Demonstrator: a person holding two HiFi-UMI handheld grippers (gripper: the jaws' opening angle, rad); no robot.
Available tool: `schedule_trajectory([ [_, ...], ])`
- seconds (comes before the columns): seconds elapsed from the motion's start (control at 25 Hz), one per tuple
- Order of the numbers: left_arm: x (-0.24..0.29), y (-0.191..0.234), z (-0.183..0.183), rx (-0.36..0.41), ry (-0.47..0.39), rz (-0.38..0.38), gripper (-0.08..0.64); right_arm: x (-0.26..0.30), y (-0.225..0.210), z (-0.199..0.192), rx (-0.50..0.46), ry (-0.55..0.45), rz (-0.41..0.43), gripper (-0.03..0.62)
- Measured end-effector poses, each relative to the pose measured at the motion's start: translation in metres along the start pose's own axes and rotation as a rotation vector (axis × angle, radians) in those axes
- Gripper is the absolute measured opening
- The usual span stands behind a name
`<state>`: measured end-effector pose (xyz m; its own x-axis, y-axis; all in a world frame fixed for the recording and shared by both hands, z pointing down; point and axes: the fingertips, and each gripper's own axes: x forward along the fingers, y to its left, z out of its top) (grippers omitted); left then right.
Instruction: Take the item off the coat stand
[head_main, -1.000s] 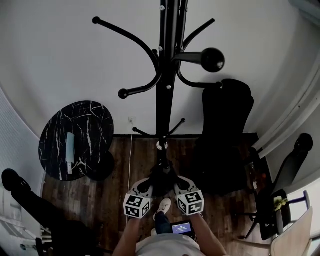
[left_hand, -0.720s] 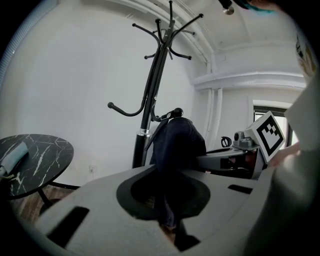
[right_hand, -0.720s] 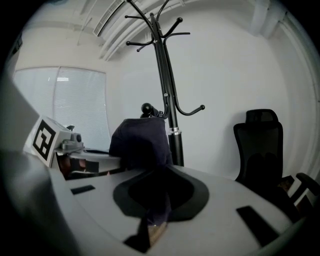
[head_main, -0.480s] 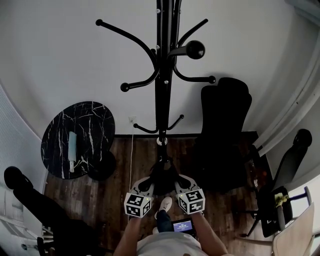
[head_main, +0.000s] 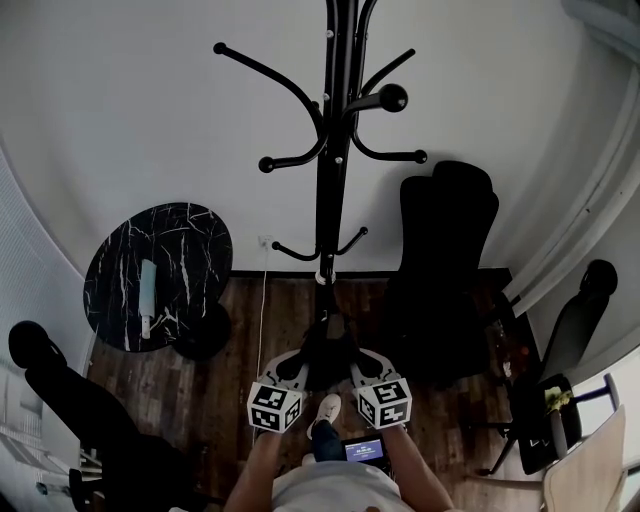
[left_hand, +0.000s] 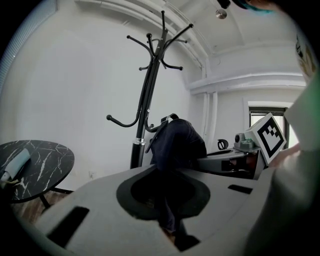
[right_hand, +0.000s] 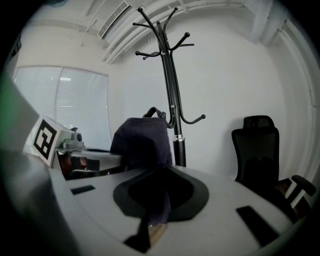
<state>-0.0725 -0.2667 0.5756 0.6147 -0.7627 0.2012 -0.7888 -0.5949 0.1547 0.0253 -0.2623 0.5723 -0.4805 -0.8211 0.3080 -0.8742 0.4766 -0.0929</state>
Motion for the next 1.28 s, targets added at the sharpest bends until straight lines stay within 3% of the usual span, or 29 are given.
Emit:
schedule_trajectory([
  [0.6, -0.035, -0.041, -0.002, -0.015, -0.021, -0.028, 0.029, -0.052, 0.017, -0.006, 0.036, -0.031, -0.035, 0.035],
  [0.88, -0.043, -0.057, 0.001, -0.038, -0.031, -0.017, 0.029, -0.070, 0.018, -0.003, 0.065, -0.057, -0.013, 0.035],
  [1.28, -0.077, -0.087, 0.000, -0.056, -0.038, 0.064, 0.029, -0.101, 0.033, -0.006, 0.008, -0.044, 0.052, 0.034],
])
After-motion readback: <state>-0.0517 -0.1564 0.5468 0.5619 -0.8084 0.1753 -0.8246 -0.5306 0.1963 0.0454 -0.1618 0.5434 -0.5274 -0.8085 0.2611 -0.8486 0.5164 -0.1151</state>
